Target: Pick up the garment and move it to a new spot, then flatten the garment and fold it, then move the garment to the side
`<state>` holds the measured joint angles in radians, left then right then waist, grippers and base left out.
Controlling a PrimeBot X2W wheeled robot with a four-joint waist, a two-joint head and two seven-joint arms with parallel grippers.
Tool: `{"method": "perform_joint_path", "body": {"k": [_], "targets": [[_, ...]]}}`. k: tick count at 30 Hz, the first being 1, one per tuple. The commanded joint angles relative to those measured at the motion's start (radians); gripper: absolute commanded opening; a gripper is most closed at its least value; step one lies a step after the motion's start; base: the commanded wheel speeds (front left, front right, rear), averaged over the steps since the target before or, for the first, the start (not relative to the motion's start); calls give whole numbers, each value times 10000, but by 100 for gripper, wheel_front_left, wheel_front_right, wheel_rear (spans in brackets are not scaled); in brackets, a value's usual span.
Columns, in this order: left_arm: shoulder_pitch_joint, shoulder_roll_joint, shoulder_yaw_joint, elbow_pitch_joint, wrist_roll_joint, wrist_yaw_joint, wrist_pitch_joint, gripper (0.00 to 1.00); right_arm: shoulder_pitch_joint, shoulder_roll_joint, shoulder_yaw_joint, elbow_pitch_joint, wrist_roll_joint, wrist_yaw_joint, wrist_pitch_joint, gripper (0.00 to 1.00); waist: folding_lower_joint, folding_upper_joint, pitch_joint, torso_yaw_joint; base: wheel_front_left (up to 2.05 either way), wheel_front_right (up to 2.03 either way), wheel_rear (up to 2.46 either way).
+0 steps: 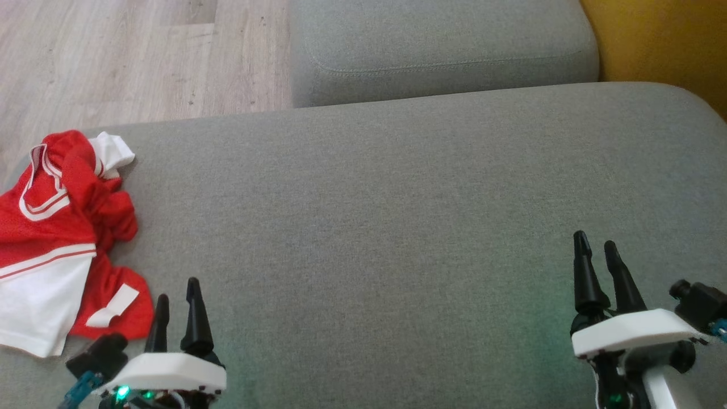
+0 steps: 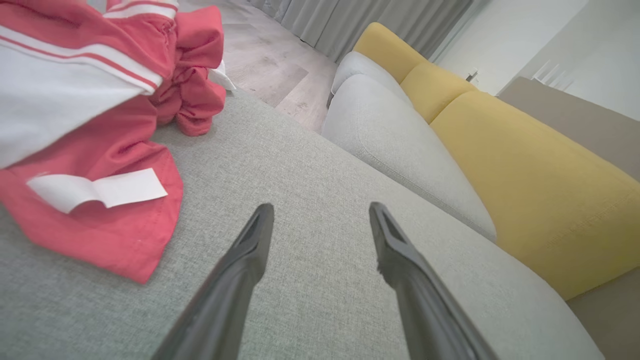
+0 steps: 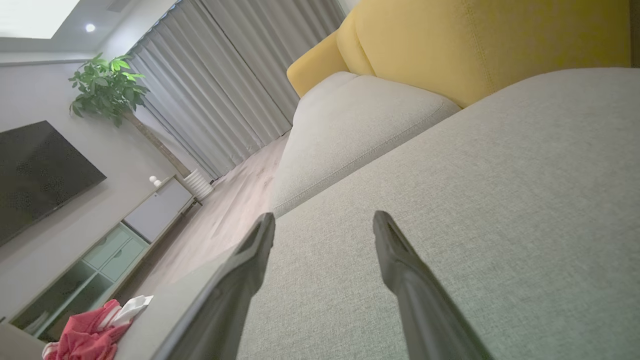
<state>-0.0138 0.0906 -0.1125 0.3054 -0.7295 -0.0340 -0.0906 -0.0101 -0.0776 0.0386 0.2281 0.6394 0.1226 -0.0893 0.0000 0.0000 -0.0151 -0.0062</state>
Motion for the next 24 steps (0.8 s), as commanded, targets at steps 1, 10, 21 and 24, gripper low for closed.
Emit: {"method": "perform_joint_path", "body": {"k": [1,10,21,24], "targets": [[-298,208,88,-276,337,44,-154,100,-291,-207,207,-405,-358,48,-178,100,0,0,-7,4,0,0,0],[-227,321,-80,-261,1427,165,-420,100,-247,-230,404,-444,-1538,53,-443,100,0,0,-53,3,0,0,0],[-185,466,-249,-98,2725,264,-747,100,-169,-274,546,-414,-2933,60,-767,100,0,0,-43,-10,0,0,0],[-174,479,-243,-13,3029,317,-837,100,-152,-279,582,-420,-3293,62,-856,100,0,0,-42,-4,0,0,0]]}}
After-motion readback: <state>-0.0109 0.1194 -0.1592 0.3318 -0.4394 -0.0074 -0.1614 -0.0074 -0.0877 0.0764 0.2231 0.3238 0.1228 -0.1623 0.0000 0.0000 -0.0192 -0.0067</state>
